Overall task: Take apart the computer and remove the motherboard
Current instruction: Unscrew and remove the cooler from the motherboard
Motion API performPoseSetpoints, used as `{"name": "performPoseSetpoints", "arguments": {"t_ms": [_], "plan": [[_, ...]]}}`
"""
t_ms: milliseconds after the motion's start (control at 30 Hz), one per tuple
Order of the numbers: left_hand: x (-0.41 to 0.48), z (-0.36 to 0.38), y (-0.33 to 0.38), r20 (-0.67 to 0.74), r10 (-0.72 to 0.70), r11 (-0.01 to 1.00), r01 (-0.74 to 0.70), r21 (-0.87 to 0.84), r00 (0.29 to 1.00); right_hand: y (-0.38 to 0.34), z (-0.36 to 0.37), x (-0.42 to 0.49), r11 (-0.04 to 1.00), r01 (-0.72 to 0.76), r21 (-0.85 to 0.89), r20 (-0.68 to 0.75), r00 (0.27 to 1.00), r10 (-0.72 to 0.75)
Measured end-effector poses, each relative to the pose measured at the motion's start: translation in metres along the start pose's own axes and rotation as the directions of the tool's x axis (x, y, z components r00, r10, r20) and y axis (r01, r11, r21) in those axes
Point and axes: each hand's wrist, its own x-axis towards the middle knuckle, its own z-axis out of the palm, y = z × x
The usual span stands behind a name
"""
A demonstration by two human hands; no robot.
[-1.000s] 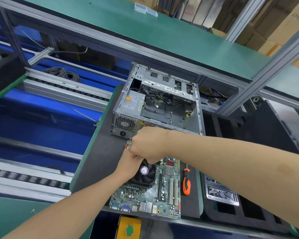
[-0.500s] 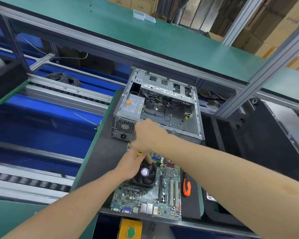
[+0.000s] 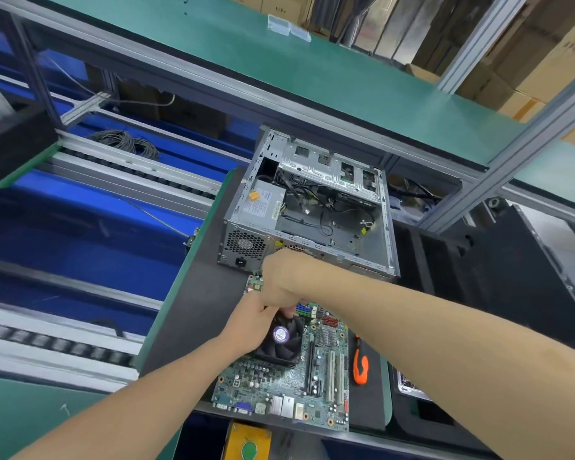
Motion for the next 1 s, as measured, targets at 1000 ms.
{"name": "performPoseSetpoints", "arguments": {"t_ms": [1000], "plan": [[-0.002, 0.001, 0.006, -0.009, -0.028, 0.998, 0.029, 0.059, 1.000, -0.016, -0.015, -0.021, 0.997, -0.079, 0.006, 0.112, 0.991, 0.078]]}}
